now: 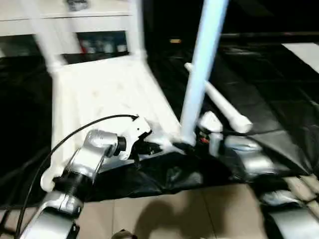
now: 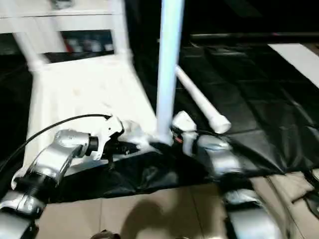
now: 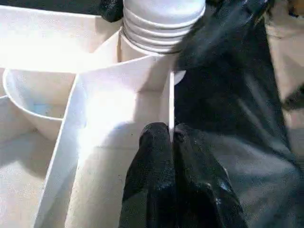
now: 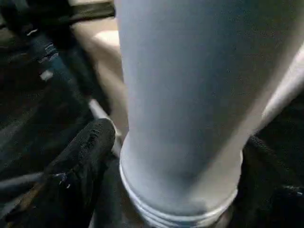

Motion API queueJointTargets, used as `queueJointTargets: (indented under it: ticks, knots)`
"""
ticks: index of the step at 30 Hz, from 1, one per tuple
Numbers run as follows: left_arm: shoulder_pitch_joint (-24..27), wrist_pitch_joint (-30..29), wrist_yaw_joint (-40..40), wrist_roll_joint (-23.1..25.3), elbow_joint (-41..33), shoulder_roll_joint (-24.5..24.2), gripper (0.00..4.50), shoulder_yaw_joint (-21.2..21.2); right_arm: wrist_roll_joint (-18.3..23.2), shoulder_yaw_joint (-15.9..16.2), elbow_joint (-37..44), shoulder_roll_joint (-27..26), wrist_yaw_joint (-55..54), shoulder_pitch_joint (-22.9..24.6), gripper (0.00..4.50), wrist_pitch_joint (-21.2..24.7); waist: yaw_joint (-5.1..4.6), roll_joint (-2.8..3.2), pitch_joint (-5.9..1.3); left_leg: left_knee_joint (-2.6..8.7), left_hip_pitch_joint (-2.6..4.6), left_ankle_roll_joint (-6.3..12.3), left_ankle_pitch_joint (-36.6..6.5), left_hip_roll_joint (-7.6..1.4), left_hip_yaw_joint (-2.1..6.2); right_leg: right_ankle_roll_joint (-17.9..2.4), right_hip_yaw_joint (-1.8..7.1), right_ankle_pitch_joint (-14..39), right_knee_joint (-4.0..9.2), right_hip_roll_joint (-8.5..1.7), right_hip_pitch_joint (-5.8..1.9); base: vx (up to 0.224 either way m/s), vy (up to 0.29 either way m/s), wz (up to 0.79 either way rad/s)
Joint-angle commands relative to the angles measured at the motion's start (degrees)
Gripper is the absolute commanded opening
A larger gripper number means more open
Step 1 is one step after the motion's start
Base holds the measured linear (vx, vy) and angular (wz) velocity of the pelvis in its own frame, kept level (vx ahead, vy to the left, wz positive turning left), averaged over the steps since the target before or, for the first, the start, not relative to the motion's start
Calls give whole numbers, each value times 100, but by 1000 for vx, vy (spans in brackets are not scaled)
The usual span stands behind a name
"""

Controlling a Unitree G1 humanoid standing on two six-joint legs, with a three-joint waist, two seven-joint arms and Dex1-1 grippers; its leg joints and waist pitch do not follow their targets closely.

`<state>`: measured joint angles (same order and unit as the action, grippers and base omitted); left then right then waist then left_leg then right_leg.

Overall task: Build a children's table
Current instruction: Rotate leg to tighten

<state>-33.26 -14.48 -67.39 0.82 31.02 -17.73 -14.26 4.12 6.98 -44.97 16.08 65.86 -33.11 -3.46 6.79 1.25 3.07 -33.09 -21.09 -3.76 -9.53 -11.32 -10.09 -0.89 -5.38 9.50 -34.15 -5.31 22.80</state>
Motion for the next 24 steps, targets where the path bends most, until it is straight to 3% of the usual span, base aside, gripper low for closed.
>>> queueJointTargets:
  ticks: [1, 9, 15, 19, 20, 21, 22, 24]
  knots:
    - [-419, 248, 19, -6, 117, 107, 0, -85, -26, 648, 221, -176, 853, 235, 375, 209, -23, 52, -383, 374, 127, 277, -1773, -211, 19, -1389, 281, 1465, 417, -308, -248, 0, 0, 0]
    - [-683, 553, -172, 23, 666, 52, 0, -80, 96, 796, 758, -60, 1262, 431, 318, 677, 22, 27, -408, 379, 70, 247, -1579, -215, 46, -1348, 279, 1341, 389, -342, -300, 0, 0, 0]
    - [-644, 609, -147, -23, 714, 63, 0, -59, 72, 823, 788, -114, 1254, 467, 281, 721, 32, -21, -401, 382, 72, 247, -1532, -222, 39, -1290, 278, 1568, 407, -360, -284, 0, 0, 0]
    - [-527, 572, 120, -133, 598, 109, 0, 104, 10, 494, 493, -457, 388, 343, 275, 633, 26, -17, -388, 398, 62, 217, -1516, -226, 48, -1255, 282, 1670, 406, -375, -271, 0, 0, 0]
    - [-498, 525, 248, -143, 543, 130, 0, 161, -52, 369, 304, -577, -73, 249, 275, 598, 16, -14, -386, 404, 62, 195, -1555, -225, 49, -1239, 279, 1741, 414, -374, -265, 0, 0, 0]
    - [-479, 493, 329, -148, 505, 144, 0, 197, -96, 290, 180, -652, -378, 187, 274, 579, -54, -11, -371, 426, 40, 81, -1684, -216, 73, -1188, 268, 1950, 412, -387, -272, 0, 0, 0]
    - [-406, 397, 525, -152, 375, 181, 0, 267, -143, 125, -93, -807, -1001, 46, 274, 536, -83, -43, -367, 440, 38, 37, -1736, -212, 83, -1128, 256, 2086, 430, -387, -284, 0, 0, 0]
    - [-264, 208, 926, -137, 143, 261, 0, 391, -163, -162, -532, -1072, -2031, -191, 273, 493, -234, -37, -356, 462, -9, -122, -1843, -202, 126, -1014, 239, 2379, 429, -402, -300, -19, 3, -9]
